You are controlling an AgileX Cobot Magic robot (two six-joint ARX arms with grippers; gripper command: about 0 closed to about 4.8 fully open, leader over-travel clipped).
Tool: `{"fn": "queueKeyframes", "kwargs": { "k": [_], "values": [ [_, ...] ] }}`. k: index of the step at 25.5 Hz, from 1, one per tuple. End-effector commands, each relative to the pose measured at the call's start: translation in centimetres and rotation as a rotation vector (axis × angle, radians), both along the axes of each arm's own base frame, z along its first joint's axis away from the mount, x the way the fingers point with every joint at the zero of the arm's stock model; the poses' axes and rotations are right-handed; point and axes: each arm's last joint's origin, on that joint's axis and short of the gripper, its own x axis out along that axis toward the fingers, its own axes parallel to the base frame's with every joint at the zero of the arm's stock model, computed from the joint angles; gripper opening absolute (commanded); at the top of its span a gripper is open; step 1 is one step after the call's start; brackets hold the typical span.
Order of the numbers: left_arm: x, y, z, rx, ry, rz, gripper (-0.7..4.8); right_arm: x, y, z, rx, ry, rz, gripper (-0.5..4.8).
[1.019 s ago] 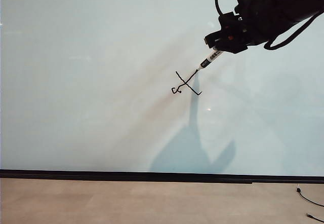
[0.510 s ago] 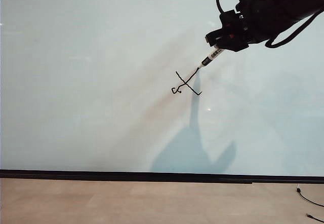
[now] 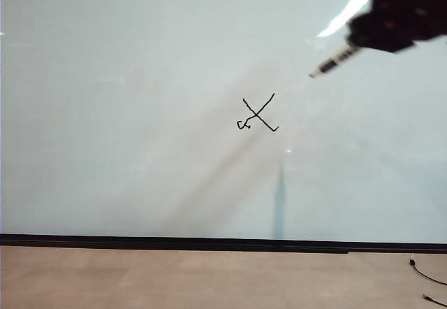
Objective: Pick up the pen on the shelf to the right of the whiteboard and draw a cross mark.
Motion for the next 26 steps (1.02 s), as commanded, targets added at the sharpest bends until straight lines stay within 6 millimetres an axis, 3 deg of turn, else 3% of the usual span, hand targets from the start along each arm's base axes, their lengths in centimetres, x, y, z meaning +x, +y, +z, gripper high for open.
{"fn": "queueKeyframes", "kwargs": {
  "k": [1, 15, 26],
  "values": [
    [0.0, 0.0, 0.1, 0.004, -0.008, -0.004, -0.05, -1.1, -0.7, -1.2, 0.035, 0.01, 0.014, -0.04],
    [0.0, 0.0, 0.1, 0.004, -0.008, -0.004, -0.05, -5.1, -3.1, -4.5, 0.111, -0.067, -0.011, -0.04],
    [0.0, 0.0, 0.1, 0.004, -0.008, -0.004, -0.05, -6.7, -4.5, -5.1, 0.108, -0.001, -0.08, -0.04]
  ]
}}
